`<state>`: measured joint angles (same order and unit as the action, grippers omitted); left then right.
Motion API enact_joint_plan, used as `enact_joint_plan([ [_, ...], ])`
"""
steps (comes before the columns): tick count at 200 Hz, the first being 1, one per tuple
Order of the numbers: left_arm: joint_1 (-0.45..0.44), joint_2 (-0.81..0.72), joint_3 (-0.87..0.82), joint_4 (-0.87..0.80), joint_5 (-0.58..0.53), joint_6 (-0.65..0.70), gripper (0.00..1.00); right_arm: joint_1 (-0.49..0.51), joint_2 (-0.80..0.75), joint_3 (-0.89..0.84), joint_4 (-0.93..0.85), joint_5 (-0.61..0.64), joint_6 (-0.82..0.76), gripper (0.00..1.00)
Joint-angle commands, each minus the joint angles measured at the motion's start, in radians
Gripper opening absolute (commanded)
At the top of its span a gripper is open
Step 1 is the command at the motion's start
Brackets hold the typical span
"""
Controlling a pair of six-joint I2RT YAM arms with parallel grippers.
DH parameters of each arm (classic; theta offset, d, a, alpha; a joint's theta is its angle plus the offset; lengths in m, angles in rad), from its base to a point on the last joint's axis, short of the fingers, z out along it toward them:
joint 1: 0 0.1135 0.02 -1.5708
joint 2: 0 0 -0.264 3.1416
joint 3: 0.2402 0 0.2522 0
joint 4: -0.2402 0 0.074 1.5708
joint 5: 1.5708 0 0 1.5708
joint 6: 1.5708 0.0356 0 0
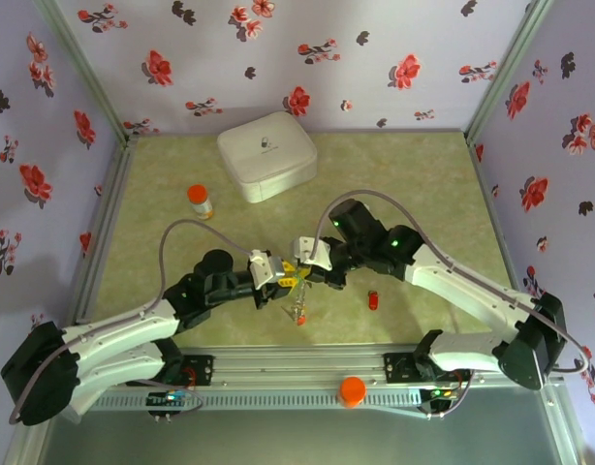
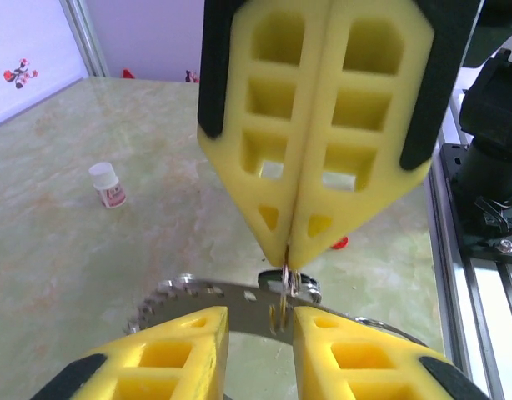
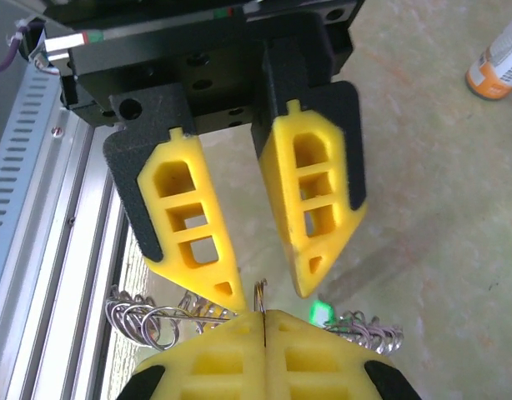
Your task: Put the keys on the keyring
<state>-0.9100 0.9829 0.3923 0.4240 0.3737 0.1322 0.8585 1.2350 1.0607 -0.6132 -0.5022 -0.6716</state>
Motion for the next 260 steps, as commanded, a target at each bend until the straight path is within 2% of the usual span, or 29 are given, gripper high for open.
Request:
enact_joint_plan([
  [1,0.006,0.003,0.036,-0.006,0.012,0.026,0.27,0.016,0.009,0.056,-0.04,0.016,-0.041,0.0],
  [27,0.008,0.011,0.043,-0.002,0.021,0.023,0.22,0.024,0.009,0.059,-0.022,-0.002,-0.04,0.0],
  [64,0.007,0.018,0.047,0.008,0.03,0.023,0.01,0.017,-0.022,0.028,0.048,-0.025,0.008,0.0],
  [79,0.01,0.013,0.03,0.045,0.027,0.021,0.0,-0.023,-0.069,-0.039,0.118,-0.06,0.072,0.28],
  [92,0.009,0.006,0.007,0.104,0.024,0.015,0.0,-0.062,-0.118,-0.105,0.194,-0.097,0.135,0.33],
  [110,0.011,0.007,-0.027,0.192,0.022,0.006,0.0,-0.097,-0.178,-0.189,0.281,-0.12,0.193,0.34],
  [165,0.011,0.079,-0.118,0.501,0.025,0.024,0.0,-0.092,-0.271,-0.395,0.499,-0.069,0.235,0.33],
  [260,0.011,0.102,-0.119,0.518,0.08,0.025,0.0,-0.081,-0.268,-0.367,0.452,-0.02,0.195,0.32],
])
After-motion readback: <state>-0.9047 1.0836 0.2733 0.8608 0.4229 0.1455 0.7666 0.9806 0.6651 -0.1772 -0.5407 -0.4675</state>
